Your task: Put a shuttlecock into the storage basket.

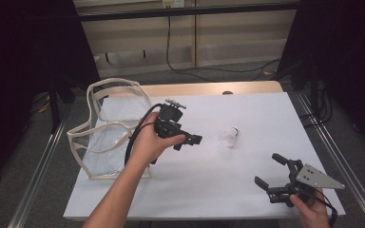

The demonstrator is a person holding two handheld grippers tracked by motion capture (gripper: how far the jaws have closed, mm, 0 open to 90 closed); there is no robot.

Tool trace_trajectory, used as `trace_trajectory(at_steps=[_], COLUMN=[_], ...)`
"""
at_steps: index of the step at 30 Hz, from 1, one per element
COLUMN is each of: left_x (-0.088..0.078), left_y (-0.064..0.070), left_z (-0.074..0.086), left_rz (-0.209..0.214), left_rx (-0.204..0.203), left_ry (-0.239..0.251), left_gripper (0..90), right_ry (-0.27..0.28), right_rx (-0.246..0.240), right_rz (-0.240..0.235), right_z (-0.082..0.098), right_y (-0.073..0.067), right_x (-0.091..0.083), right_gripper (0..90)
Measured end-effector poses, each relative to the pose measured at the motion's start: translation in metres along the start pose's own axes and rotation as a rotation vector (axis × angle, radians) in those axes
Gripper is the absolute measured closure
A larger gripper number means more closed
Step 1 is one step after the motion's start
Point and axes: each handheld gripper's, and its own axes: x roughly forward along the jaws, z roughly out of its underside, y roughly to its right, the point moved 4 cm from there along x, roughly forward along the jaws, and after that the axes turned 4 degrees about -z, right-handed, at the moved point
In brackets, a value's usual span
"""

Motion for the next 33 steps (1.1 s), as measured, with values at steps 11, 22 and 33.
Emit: trace_trajectory(at_steps=[11,22,33], left_x=[0.012,0.027,0.043], left_y=[0.002,0.005,0.011], left_z=[0.007,0.014,0.018], left_rz=[0.007,0.024,0.046], left_rx=[-0.003,-0.006,-0.004], left_ry=[0.018,0.022,0.023], left_gripper=[9.9,10.5,10.0], right_ry=[0.001,0.0,0.0], right_rx=[-0.002,-0.003,-0.004], right_rz=[0.001,0.0,0.0], right_z=[0.0,0.0,0.0], right_y=[0.0,0.0,0.0], right_x=[0.0,0.0,0.0], right_gripper=[0.7,0.7,0.7])
